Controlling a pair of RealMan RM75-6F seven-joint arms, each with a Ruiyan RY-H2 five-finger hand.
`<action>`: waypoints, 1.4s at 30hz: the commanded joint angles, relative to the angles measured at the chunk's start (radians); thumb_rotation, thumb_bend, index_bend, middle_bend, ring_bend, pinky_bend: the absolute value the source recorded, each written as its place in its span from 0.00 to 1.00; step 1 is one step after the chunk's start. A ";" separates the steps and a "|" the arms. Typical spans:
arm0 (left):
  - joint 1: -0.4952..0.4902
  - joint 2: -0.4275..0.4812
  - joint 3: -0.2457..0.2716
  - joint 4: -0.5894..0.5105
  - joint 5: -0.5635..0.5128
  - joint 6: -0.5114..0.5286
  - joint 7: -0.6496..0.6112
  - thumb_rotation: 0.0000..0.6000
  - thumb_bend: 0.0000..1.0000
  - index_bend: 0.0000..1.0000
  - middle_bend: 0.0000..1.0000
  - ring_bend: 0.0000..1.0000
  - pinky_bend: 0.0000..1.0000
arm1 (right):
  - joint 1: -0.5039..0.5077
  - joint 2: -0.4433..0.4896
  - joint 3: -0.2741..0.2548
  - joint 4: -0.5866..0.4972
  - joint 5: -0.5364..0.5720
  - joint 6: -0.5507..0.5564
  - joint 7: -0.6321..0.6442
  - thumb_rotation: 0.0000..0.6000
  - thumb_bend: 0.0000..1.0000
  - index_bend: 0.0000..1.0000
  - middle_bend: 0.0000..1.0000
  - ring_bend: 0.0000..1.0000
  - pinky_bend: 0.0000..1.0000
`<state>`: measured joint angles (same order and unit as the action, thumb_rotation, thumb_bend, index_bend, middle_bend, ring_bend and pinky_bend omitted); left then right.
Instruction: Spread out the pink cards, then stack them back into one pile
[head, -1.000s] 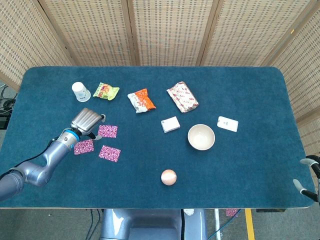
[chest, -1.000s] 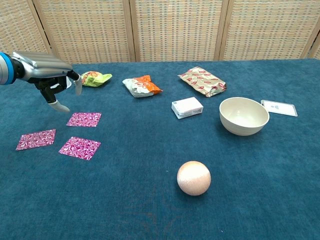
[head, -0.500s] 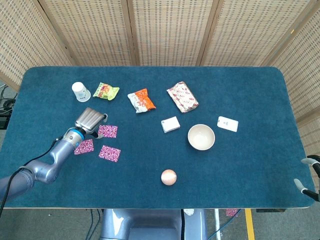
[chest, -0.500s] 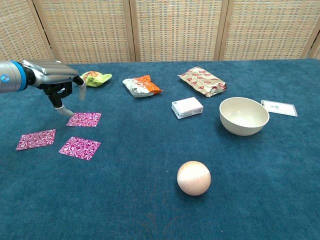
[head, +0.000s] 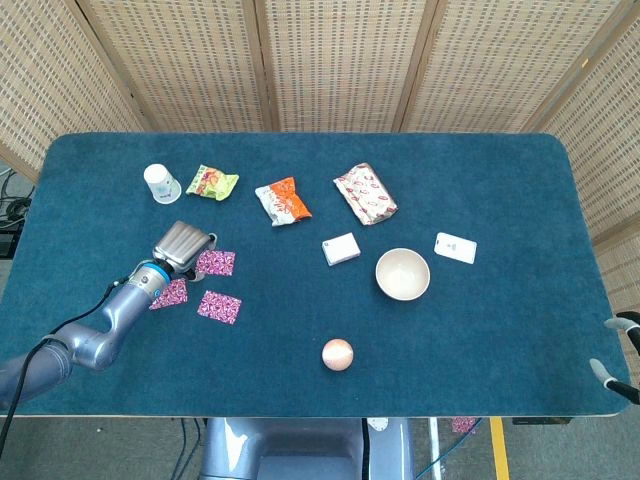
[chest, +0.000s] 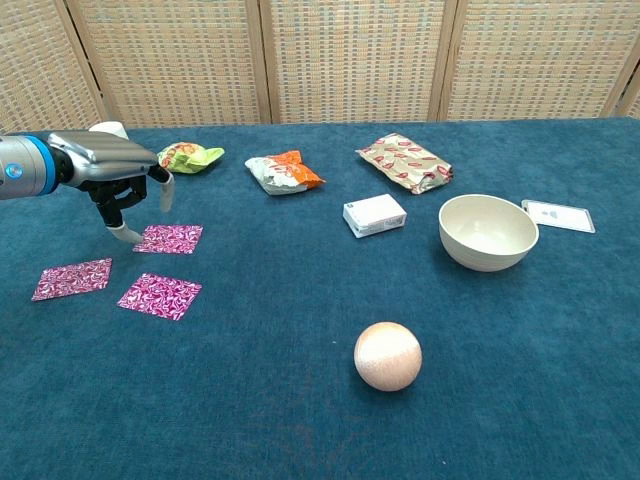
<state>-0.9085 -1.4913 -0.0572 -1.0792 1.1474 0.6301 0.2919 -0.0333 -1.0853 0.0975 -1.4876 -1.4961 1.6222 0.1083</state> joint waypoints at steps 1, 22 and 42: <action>0.001 -0.005 0.000 0.010 -0.003 -0.004 -0.001 0.86 0.21 0.38 0.81 0.79 0.68 | 0.000 0.000 0.000 0.001 0.000 -0.002 0.001 1.00 0.23 0.35 0.32 0.16 0.14; -0.022 -0.100 -0.014 0.133 -0.040 -0.068 -0.002 0.86 0.21 0.38 0.81 0.79 0.68 | -0.010 0.000 0.003 0.013 0.013 0.003 0.007 1.00 0.23 0.35 0.32 0.16 0.14; -0.029 -0.123 -0.016 0.157 -0.056 -0.082 0.020 0.86 0.21 0.37 0.81 0.79 0.68 | -0.011 0.001 0.007 0.020 0.021 -0.002 0.015 1.00 0.23 0.35 0.32 0.16 0.14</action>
<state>-0.9372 -1.6143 -0.0734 -0.9225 1.0913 0.5479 0.3118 -0.0443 -1.0847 0.1048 -1.4679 -1.4749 1.6203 0.1232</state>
